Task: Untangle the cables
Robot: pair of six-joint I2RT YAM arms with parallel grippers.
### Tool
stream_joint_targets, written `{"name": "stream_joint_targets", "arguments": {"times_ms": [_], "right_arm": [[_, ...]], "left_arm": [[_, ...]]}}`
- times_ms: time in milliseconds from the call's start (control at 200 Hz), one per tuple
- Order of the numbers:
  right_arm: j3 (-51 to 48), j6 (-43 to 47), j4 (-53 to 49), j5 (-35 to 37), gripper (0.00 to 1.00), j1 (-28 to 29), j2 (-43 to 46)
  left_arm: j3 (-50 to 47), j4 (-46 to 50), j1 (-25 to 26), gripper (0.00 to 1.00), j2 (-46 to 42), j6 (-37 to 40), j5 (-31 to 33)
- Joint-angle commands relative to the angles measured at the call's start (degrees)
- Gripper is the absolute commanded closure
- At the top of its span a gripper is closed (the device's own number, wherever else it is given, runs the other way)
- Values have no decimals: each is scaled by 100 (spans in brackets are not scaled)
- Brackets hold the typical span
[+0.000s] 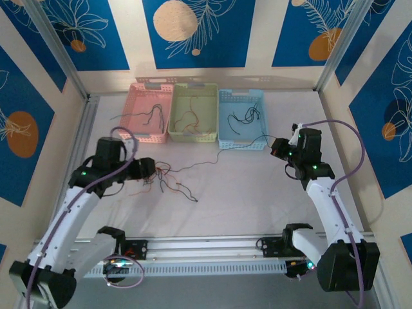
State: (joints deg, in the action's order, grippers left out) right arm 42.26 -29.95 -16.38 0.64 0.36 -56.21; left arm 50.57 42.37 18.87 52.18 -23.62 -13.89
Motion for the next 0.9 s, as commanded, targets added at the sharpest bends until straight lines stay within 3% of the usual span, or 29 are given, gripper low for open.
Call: {"name": "stream_joint_targets", "arguments": {"times_ms": [0, 130, 265, 410, 645, 895], "right_arm": [[-105, 76, 7, -20, 100, -1, -26], [-174, 84, 21, -64, 100, 8, -44], [-205, 97, 30, -95, 100, 8, -49], [-234, 91, 47, -143, 100, 8, -42], [-358, 0, 197, -278, 100, -24, -27], [-388, -76, 236, -468, 100, -148, 14]], "left_arm": [[-403, -866, 1171, 36, 306, -731, -15], [-562, -1524, 2610, 35, 1320, -1206, 846], [-259, -1683, 3371, 35, 2600, -1315, 1376], [-37, -1641, 3534, 35, 3278, -1398, 1644], [-118, -1570, 3559, 28, 3318, -1924, 2120], [-20, -2063, 3553, 33, 3969, -2125, 1913]]}}
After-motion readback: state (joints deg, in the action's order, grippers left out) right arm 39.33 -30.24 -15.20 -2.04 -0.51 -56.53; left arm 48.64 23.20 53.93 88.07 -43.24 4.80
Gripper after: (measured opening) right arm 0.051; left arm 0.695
